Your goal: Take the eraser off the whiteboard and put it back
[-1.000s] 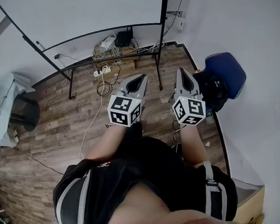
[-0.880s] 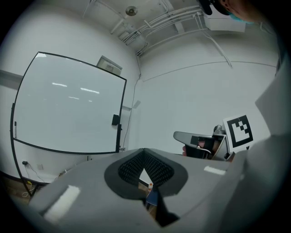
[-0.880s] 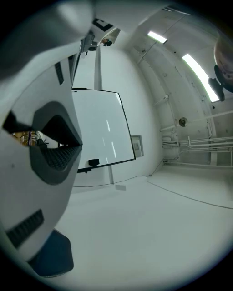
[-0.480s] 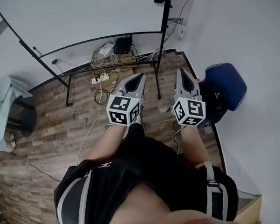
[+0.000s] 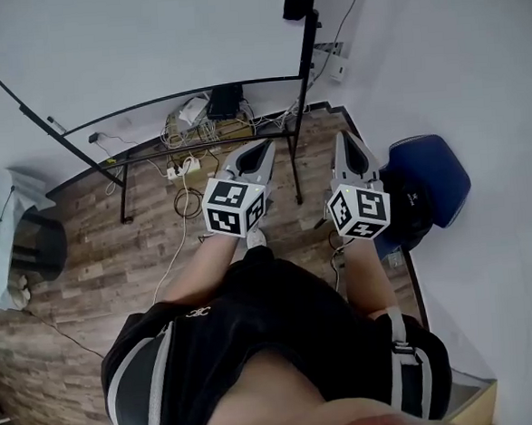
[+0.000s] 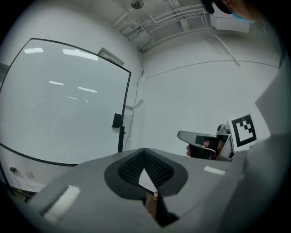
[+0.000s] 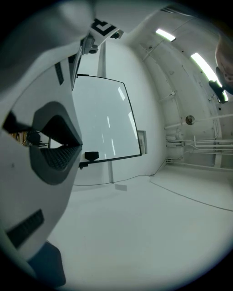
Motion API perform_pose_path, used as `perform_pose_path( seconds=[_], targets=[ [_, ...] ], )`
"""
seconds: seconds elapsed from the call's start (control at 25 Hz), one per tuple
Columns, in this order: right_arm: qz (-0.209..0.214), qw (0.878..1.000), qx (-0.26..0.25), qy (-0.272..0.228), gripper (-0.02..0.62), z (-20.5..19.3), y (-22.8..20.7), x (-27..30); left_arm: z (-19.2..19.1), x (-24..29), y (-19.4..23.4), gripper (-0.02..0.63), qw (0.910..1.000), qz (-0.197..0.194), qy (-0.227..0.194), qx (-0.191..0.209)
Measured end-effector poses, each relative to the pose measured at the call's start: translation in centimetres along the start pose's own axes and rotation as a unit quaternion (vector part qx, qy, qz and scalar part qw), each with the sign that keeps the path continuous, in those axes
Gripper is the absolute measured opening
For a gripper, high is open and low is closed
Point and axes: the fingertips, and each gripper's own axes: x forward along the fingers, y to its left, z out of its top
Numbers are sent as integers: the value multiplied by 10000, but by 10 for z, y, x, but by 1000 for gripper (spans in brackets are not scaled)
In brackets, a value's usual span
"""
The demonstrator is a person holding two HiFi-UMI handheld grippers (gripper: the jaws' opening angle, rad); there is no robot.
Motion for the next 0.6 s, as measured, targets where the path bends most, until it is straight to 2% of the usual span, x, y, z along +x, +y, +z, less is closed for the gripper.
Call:
perform_pose_path(
  seconds=[0.48,0.6],
  targets=[
    [148,9996,118,199,5,-22,-14,114,1,74,77,9,9996,103,249,-105],
    [197,9996,83,189,5,-22,-15,145,9,95,102,9,9997,137,196,-105]
  ],
)
